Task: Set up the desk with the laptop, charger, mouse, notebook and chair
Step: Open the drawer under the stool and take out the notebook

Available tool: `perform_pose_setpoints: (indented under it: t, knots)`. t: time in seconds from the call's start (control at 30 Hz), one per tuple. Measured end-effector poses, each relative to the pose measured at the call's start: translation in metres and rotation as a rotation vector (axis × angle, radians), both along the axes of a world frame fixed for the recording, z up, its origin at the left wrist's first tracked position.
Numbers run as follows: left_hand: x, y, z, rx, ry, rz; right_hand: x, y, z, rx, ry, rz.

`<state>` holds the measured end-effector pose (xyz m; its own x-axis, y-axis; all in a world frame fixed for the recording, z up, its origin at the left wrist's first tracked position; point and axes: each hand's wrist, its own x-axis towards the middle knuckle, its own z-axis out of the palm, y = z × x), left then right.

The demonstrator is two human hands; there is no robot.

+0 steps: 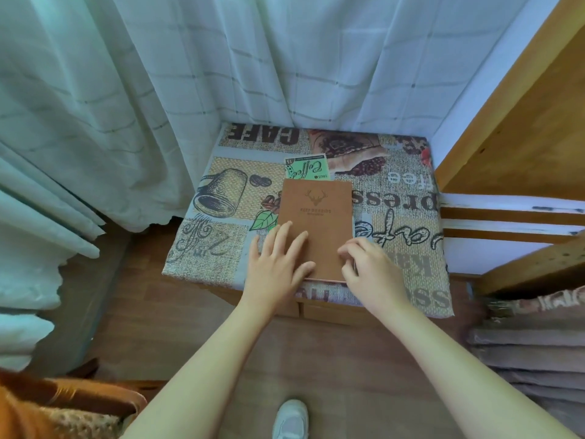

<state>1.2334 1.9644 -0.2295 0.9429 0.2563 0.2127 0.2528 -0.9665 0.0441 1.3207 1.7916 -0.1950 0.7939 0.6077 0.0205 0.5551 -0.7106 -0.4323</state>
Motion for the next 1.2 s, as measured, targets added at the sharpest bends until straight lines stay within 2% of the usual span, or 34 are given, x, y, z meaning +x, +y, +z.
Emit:
perform_pose_setpoints:
  t: [0.17,0.33,0.57,0.63,0.77,0.87,0.93,1.07,1.2]
  knots:
    - [0.019,0.014,0.004,-0.082,0.118,0.074,0.001,0.007,-0.014,0.033,0.001,-0.261]
    - [0.03,0.018,0.005,-0.231,0.261,0.092,0.001,0.021,-0.023,0.021,0.06,-0.364]
    - [0.035,0.015,0.009,-0.367,0.185,0.135,0.007,0.035,-0.026,0.117,0.049,-0.41]
    - [0.036,0.014,0.014,-0.526,0.157,0.166,0.009,0.037,-0.026,0.167,0.066,-0.435]
    - [0.046,0.016,0.018,-1.029,-0.048,0.373,0.012,0.043,-0.026,0.28,0.135,-0.49]
    - [0.051,0.022,0.02,-1.25,-0.114,0.484,0.019,0.044,-0.021,0.337,0.26,-0.554]
    - [0.052,0.024,0.025,-1.414,-0.131,0.482,0.027,0.042,-0.017,0.351,0.365,-0.599]
    - [0.047,0.024,0.024,-1.648,-0.104,0.427,0.04,0.04,-0.01,0.37,0.527,-0.653]
    - [0.044,0.027,0.023,-1.809,-0.119,0.427,0.048,0.034,-0.006,0.413,0.599,-0.665]
